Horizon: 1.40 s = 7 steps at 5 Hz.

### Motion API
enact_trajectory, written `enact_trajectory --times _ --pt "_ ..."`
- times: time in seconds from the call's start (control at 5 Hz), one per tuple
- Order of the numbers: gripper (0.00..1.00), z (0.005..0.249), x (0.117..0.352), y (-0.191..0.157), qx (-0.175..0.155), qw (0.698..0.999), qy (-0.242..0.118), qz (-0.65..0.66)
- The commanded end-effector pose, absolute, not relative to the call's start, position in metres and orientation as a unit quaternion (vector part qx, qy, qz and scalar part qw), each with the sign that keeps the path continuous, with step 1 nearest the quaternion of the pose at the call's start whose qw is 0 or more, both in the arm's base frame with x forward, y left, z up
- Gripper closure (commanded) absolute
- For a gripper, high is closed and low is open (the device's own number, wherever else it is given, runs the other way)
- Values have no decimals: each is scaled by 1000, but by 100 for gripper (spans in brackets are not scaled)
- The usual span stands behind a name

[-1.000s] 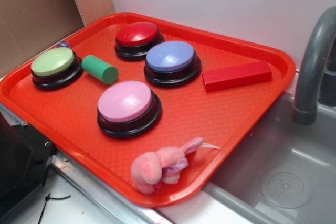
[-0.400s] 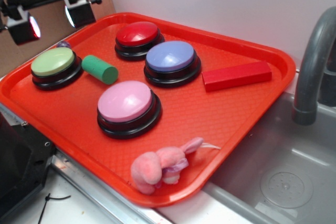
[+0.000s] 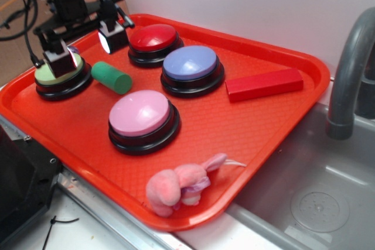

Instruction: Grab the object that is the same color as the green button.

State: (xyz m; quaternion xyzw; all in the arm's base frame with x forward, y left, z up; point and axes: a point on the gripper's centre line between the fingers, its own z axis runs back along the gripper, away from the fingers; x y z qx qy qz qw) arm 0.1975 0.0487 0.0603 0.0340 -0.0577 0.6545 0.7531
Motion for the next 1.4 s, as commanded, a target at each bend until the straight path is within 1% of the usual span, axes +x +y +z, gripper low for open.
enact_trajectory --times 0.0,0.2,0.4,0.6,0.8,1.0,1.2 --pt "0 25 208 50 59 749 -88 654" --pt "0 18 209 50 38 744 -90 661" --pt "21 13 208 49 45 743 -85 663" --pt "100 21 208 44 39 764 -77 639" --pt "100 47 206 42 19 810 -57 584" --pt "100 82 209 39 9 877 -24 480" --pt "100 115 207 25 26 930 -21 366"
